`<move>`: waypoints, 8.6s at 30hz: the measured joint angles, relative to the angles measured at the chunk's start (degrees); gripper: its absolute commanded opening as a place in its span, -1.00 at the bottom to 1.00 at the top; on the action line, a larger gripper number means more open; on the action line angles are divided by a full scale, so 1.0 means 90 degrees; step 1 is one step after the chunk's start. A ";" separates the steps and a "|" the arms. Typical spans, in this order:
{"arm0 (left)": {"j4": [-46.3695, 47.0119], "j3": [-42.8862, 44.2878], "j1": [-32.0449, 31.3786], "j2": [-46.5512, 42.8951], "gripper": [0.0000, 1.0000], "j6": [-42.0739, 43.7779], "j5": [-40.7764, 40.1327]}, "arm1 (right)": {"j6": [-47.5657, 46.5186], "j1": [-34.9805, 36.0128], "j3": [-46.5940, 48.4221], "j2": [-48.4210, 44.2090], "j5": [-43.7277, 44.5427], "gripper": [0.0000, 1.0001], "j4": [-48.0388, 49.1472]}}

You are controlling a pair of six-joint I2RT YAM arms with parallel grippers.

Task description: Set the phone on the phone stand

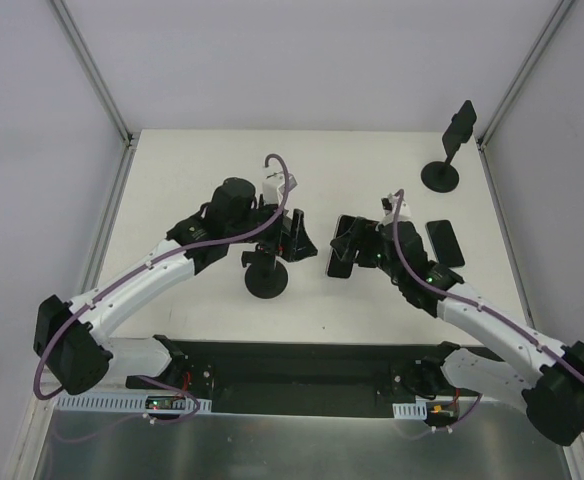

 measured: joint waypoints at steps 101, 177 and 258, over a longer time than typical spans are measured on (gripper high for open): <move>0.1919 -0.0010 -0.0359 -0.1020 -0.53 -0.1792 0.2732 | -0.1224 0.1853 -0.0153 -0.2123 -0.4301 -0.99 0.0765; -0.0971 -0.0551 -0.0357 -0.3517 -1.00 0.1535 -0.0731 | -0.1365 0.3427 0.3009 0.1877 0.2370 -0.99 -0.2647; 0.4721 -0.2069 -0.2455 0.0452 -1.00 0.2625 -0.3521 | -0.0697 0.4770 0.1032 0.0539 0.7664 0.37 -0.1853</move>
